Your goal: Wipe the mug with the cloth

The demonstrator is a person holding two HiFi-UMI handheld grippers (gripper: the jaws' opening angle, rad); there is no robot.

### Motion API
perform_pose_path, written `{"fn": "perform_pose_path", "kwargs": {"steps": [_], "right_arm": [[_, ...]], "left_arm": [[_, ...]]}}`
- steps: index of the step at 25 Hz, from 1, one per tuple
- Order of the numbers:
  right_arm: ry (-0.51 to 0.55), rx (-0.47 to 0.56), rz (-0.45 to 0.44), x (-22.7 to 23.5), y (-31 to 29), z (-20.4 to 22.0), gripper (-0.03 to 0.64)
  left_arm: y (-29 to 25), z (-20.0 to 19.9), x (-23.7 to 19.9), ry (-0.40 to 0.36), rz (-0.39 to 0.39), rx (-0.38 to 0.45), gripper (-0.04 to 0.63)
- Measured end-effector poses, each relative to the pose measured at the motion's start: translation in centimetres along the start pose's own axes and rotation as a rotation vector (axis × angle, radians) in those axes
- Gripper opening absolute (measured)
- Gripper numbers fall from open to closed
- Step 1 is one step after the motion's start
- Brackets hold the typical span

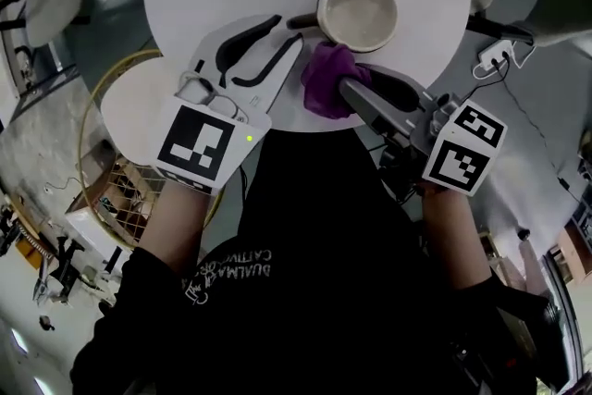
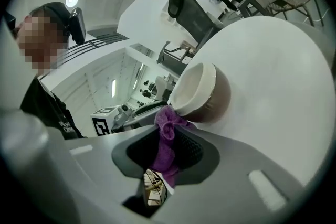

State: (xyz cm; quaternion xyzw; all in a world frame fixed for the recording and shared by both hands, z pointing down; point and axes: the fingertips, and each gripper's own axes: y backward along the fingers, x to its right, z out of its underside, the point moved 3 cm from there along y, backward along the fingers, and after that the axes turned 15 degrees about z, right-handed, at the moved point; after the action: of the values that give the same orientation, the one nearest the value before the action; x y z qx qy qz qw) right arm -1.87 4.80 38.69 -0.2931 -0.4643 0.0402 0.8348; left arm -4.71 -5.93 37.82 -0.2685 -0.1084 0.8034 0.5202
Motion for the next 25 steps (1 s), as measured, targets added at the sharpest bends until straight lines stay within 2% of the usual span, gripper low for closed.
{"fn": "perform_pose_path", "kwargs": {"steps": [4, 8, 11, 13, 15, 21, 25], "right_arm": [[-0.009, -0.022, -0.031, -0.5, -0.6, -0.1, 0.086], [-0.044, -0.024, -0.017, -0.7, -1.1, -0.8, 0.084], [-0.135, -0.011, 0.017, -1.5, -0.7, -1.0, 0.086], [-0.210, -0.001, 0.016, -2.0, -0.4, -1.0, 0.086], [-0.242, 0.001, 0.002, -1.8, -0.3, -1.0, 0.085], [-0.247, -0.030, -0.022, -1.8, -1.3, -0.9, 0.084], [-0.237, -0.041, -0.020, -1.0, -2.1, -0.8, 0.084]], "left_arm": [[-0.9, -0.2, 0.0, -0.031, 0.036, -0.042, 0.134], [-1.8, -0.4, 0.5, -0.129, 0.069, -0.133, 0.112], [-1.9, -1.2, 1.1, -0.163, 0.090, -0.150, 0.095], [-1.9, -1.6, 1.4, -0.164, 0.109, -0.146, 0.083], [-2.2, -1.5, 1.6, -0.167, 0.128, -0.141, 0.083], [-2.0, -0.8, 0.9, -0.190, 0.175, -0.167, 0.086], [-2.5, 0.2, 0.7, -0.252, 0.183, -0.228, 0.077]]}}
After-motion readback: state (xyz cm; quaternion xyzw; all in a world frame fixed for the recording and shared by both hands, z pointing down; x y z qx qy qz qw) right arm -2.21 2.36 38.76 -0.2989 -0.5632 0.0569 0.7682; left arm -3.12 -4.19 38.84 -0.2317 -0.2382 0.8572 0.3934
